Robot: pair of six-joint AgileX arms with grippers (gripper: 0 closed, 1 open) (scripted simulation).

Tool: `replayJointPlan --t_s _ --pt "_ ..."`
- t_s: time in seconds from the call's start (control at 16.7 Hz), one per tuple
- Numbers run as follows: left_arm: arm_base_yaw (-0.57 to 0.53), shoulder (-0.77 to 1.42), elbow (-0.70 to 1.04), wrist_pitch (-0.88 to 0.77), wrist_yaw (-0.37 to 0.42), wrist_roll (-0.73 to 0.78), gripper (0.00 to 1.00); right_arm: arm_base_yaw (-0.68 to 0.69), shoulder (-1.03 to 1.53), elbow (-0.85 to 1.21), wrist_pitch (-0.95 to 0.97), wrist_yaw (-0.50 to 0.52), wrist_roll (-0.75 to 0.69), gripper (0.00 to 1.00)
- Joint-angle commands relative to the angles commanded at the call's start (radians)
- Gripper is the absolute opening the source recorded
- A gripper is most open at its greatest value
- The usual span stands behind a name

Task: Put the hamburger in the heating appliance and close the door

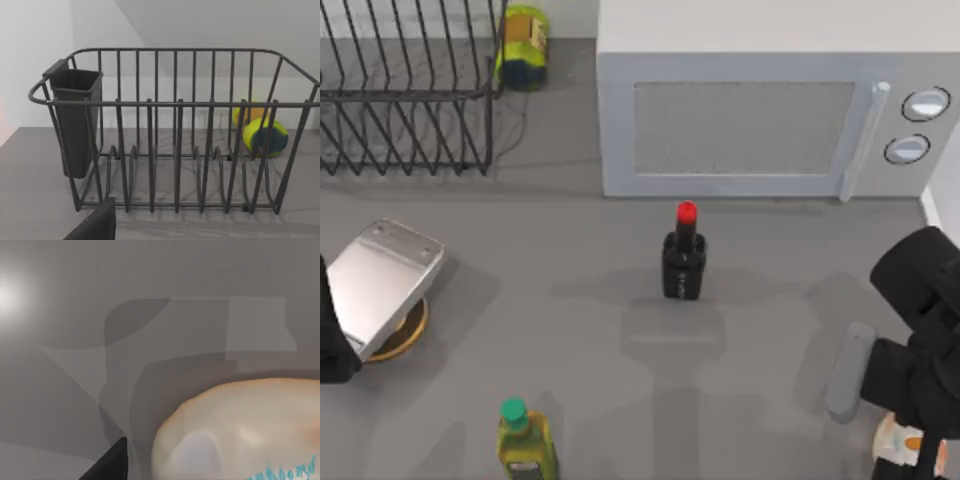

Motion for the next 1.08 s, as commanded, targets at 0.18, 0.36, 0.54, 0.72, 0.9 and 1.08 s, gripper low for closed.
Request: replayJointPlan --t_s 0.18,0.36,0.54,0.72,0.9,1.08 --pt "0.0 0.0 0.0 0.0 0.0 0.0 1.0 0.0 0.0 0.0 0.0 0.0 0.0 0.0" --pt "0.0 0.0 0.0 0.0 0.0 0.0 1.0 0.0 0.0 0.0 0.0 0.0 0.0 0.0" --pt "0.0 0.0 0.0 0.0 0.0 0.0 1.0 -0.003 -0.073 0.039 -0.095 -0.016 0.004 0.0" --pt "0.0 0.0 0.0 0.0 0.0 0.0 1.0 -0.002 -0.085 0.07 -0.135 -0.016 0.002 0.0" --pt "0.0 0.0 0.0 0.0 0.0 0.0 1.0 -0.005 -0.129 0.15 -0.265 -0.016 0.001 0.0" --pt "0.0 0.0 0.0 0.0 0.0 0.0 1.0 -0.004 -0.185 0.242 -0.432 -0.016 -0.004 0.0"
